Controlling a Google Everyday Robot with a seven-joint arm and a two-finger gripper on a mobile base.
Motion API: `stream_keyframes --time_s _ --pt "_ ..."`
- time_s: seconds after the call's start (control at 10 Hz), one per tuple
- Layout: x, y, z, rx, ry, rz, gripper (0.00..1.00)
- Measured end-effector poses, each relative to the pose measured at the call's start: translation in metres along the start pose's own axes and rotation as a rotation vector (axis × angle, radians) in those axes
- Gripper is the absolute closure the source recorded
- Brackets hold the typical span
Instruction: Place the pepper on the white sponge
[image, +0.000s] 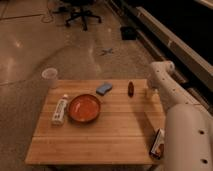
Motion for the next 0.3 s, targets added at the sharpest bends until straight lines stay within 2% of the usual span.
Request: stream_keyframes --time_s 0.3 --pt "-0.0002 -0.0005 0.0049 0.0 0.004 -0.001 0.35"
